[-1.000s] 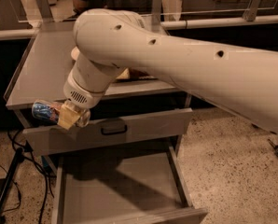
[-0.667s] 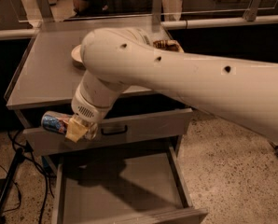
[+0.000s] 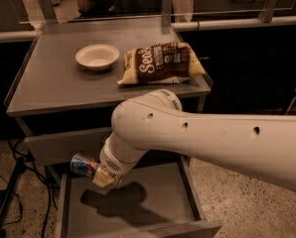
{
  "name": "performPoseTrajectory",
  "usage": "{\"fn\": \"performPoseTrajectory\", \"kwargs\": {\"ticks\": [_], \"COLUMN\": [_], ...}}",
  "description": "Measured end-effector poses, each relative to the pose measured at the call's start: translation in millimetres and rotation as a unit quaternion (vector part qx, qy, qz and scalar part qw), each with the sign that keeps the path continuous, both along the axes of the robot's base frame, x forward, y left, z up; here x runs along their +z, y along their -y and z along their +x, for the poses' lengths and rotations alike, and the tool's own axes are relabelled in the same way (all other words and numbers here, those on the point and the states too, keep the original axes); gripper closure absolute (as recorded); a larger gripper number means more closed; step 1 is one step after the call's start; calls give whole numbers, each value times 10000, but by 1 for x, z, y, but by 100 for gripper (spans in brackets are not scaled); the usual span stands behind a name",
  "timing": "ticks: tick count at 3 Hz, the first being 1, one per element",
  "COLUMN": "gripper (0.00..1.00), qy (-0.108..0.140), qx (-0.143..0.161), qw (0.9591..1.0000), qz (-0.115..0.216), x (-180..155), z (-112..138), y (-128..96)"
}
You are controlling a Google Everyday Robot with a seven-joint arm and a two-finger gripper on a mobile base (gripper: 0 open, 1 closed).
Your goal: Place redbull can into middle drawer
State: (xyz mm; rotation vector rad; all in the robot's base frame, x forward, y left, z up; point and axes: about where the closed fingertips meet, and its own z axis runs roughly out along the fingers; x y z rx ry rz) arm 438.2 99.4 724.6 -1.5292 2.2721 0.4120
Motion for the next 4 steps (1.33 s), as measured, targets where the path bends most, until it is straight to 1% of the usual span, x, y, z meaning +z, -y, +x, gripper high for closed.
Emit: {"fn": "performPoseTrajectory", "kwargs": {"ticks": [1, 2, 3, 4], "gripper": [100, 100, 100, 100], "qy": [0, -82, -115, -130], "qx": [0, -68, -232, -490], "qw": [10000, 9999, 9996, 9986], "qz": [0, -32, -118, -125], "x": [0, -15, -48, -77], "z": [0, -4, -6, -3], "y": [0, -5, -8, -10]}}
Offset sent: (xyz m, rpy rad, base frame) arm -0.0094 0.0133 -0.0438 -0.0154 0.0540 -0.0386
